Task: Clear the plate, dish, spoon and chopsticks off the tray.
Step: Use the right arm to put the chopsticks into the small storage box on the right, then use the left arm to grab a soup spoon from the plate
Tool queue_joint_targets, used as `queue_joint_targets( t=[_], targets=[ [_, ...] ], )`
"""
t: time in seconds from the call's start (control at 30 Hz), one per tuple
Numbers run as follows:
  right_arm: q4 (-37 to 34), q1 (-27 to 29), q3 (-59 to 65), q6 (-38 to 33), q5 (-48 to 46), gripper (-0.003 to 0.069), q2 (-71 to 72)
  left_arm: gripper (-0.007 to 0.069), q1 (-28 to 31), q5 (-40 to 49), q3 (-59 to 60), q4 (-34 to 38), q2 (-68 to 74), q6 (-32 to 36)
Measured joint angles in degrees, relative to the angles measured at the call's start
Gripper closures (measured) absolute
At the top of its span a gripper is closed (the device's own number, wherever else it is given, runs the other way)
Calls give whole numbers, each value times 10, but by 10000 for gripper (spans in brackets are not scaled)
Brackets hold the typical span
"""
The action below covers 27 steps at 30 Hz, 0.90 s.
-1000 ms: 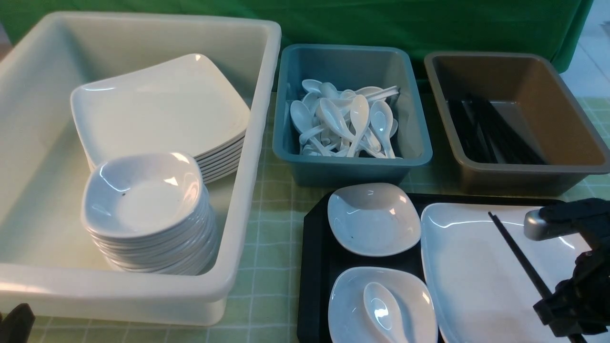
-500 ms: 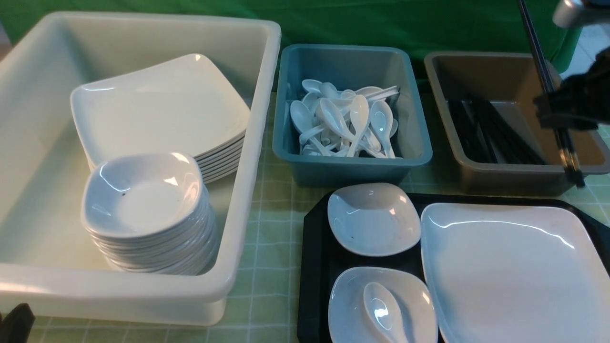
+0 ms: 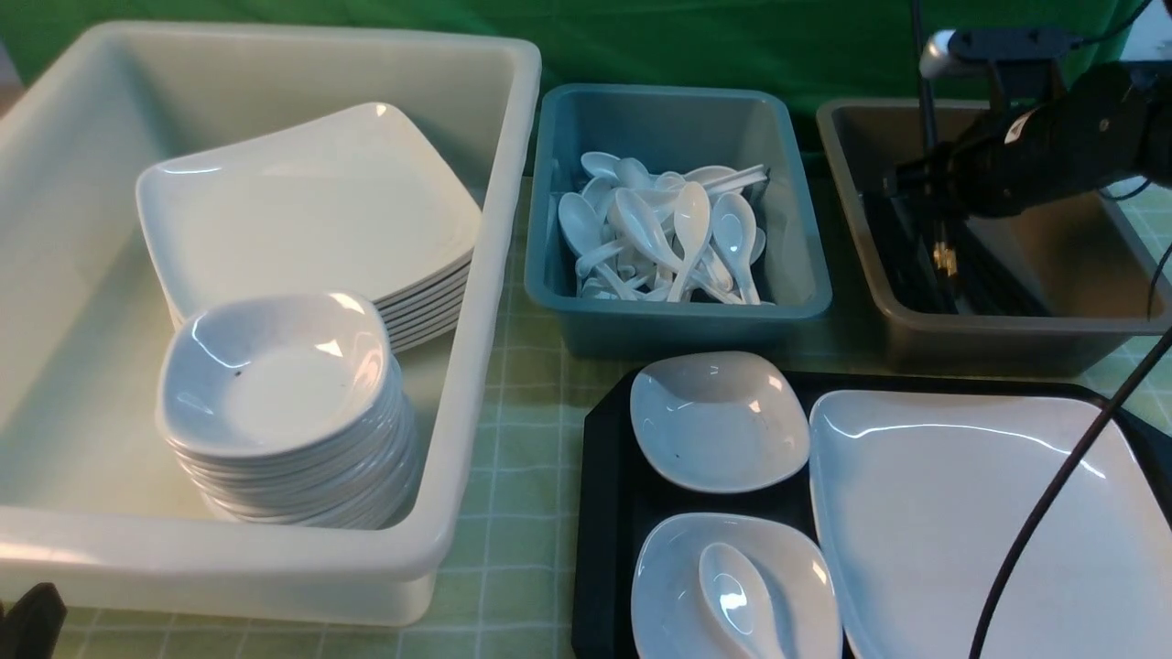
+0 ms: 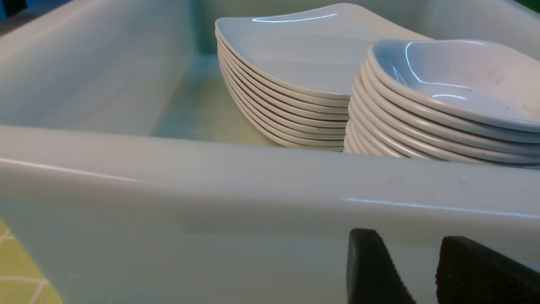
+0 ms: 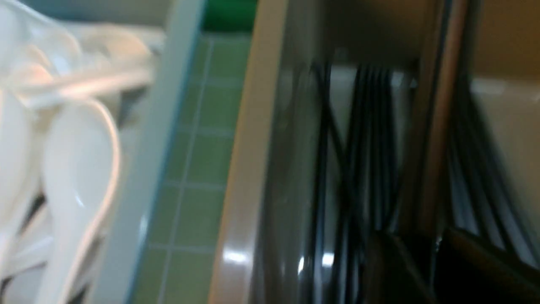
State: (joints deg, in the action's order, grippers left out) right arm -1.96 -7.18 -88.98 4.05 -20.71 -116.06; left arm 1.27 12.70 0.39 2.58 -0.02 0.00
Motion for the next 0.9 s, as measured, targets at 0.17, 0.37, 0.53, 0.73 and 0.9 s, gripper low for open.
queue_joint_targets(
  t=[0.17, 0.37, 0.53, 0.73, 0.9],
  targets=[
    [0, 0, -1, -2, -29, 345, 2, 403, 0, 0, 0, 0, 0, 0],
    [1, 0, -6, -12, -147, 414, 59, 403, 0, 0, 0, 0, 0, 0],
    [1, 0, -10, -45, -297, 585, 142, 403, 0, 0, 0, 0, 0, 0],
    [-8, -2, 16, -51, -441, 657, 245, 403, 0, 0, 0, -2, 0, 0],
    [-12, -31, 130, -52, -468, 657, 347, 403, 0, 0, 0, -2, 0, 0]
  ],
)
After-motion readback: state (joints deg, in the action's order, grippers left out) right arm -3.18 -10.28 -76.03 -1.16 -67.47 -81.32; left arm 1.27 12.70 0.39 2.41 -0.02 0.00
